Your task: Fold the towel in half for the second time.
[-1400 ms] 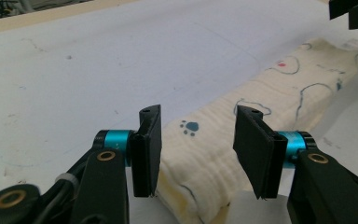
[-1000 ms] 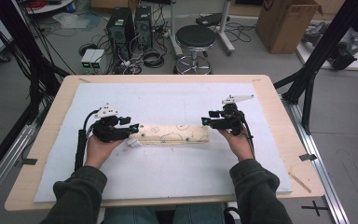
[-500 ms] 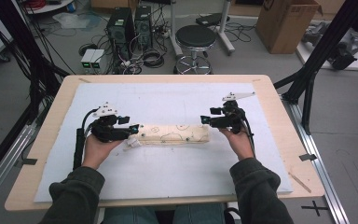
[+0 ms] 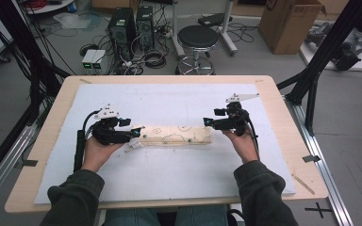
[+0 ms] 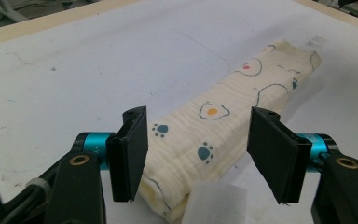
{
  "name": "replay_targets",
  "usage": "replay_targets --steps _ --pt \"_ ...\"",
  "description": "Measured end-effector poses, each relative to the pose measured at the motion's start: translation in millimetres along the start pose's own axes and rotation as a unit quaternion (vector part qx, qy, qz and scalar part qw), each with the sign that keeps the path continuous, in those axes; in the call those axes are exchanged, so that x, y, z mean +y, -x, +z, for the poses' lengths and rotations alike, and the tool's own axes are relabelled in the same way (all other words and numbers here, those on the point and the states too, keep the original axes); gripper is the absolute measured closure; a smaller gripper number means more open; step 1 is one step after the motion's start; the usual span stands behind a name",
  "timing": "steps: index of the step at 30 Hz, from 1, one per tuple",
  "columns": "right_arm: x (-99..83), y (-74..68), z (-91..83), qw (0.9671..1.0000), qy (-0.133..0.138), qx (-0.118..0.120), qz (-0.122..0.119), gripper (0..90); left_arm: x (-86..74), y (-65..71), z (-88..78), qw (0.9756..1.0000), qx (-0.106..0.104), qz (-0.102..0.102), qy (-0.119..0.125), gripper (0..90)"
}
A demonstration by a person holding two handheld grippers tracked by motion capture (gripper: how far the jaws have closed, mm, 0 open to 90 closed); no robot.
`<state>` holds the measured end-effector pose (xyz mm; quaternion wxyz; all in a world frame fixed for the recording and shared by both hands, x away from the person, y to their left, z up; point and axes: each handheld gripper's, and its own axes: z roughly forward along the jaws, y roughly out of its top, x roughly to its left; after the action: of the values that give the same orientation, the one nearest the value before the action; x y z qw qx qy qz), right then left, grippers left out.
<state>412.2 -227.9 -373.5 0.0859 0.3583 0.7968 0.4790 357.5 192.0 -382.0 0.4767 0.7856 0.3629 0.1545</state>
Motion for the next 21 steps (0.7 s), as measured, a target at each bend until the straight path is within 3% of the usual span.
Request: replay_targets --steps 21 --pt "-10.2 -10.2 -14.6 0.9999 0.002 -0.003 -0.014 20.6 -6.4 5.3 -19.8 0.9999 0.0 0.01 0.005 35.4"
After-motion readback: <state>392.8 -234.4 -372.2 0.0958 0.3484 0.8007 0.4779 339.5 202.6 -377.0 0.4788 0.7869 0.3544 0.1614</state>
